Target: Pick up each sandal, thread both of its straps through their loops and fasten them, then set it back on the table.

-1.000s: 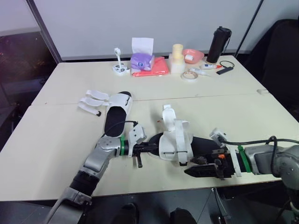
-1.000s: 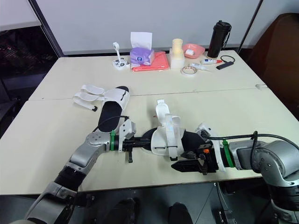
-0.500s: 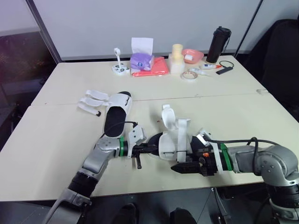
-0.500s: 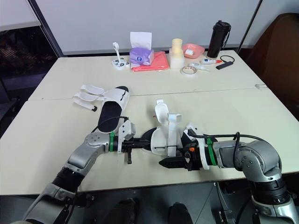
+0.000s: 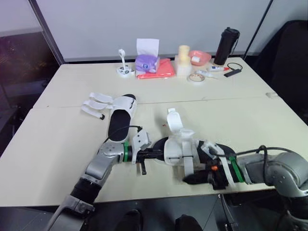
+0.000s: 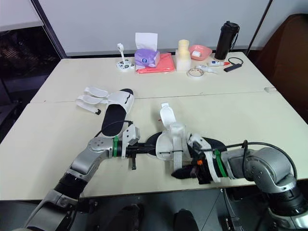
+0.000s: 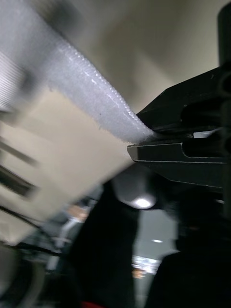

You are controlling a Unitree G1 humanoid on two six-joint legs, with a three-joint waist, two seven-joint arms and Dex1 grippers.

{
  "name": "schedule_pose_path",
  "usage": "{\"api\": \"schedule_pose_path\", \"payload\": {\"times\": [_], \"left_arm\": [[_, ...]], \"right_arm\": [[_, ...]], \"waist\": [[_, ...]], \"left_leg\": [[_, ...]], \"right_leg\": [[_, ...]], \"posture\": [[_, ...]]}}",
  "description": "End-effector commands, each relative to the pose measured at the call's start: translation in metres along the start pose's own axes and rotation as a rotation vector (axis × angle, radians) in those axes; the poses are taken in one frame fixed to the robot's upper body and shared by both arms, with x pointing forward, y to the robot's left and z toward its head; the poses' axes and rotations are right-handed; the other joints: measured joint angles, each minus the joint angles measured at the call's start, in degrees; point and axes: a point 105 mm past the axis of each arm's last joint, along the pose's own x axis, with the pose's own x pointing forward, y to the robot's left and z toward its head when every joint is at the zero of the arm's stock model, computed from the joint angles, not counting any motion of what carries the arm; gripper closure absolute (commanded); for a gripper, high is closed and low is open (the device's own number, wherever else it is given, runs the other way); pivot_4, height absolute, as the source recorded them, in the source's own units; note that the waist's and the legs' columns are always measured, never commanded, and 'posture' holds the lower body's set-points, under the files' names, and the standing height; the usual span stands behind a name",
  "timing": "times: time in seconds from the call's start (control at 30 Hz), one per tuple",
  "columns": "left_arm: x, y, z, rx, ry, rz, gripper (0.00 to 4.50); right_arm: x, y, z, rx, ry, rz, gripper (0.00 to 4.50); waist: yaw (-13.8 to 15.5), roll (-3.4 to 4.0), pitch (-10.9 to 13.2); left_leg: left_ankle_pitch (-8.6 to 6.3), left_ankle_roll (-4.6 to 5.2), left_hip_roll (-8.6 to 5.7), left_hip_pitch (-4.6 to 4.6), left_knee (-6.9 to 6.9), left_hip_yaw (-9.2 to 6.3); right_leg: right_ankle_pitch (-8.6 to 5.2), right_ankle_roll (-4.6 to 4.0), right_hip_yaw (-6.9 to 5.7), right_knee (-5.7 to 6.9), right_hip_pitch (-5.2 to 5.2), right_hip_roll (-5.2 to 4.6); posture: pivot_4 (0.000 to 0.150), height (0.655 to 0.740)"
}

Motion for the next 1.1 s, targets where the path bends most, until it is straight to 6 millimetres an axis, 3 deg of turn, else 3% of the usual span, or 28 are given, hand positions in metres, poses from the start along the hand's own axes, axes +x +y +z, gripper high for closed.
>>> {"api": "schedule_pose_path", "payload": {"times": [0.03,0.17,0.57,0.93,1.1], "left_arm": [[0.002,-0.005,-0.014,-0.041,0.048,-0.013,4.5],[0.001,-0.006,-0.015,-0.045,0.05,-0.012,4.5],[-0.001,-0.005,-0.016,-0.048,0.057,-0.007,4.5],[0.001,-0.004,-0.015,-0.042,0.053,-0.008,4.5],[0.002,-0.003,-0.014,-0.039,0.047,-0.003,4.5]], "right_arm": [[0.003,0.011,-0.01,-0.072,0.054,0.048,4.47],[0.002,0.015,-0.027,-0.153,0.153,0.056,4.47],[-0.006,0.018,-0.029,-0.373,0.211,0.053,4.47],[-0.031,0.025,0.035,-0.557,0.075,-0.029,4.47],[-0.037,0.007,0.073,-0.528,-0.032,-0.088,4.47]], "waist": [[0.01,0.0,0.0],[0.02,0.0,0.0],[0.06,-0.01,0.0],[0.06,-0.01,0.01],[0.01,-0.01,0.01]], "left_leg": [[0.0,0.0,0.0,0.0,0.01,0.0],[0.0,0.0,0.01,0.02,0.04,0.02],[0.0,-0.01,0.03,0.02,0.02,0.02],[-0.01,-0.01,0.05,0.01,0.01,0.01],[0.0,-0.01,0.05,0.01,0.03,0.02]], "right_leg": [[0.0,0.0,-0.01,0.0,0.01,0.0],[0.0,0.01,0.0,-0.03,0.05,0.0],[-0.01,0.01,-0.01,-0.08,0.06,0.0],[-0.01,0.0,-0.02,-0.11,0.07,0.0],[0.0,0.0,-0.01,-0.13,0.07,-0.01]], "posture": [[0.15,0.74],[0.15,0.74],[0.15,0.74],[0.15,0.74],[0.15,0.74]]}}
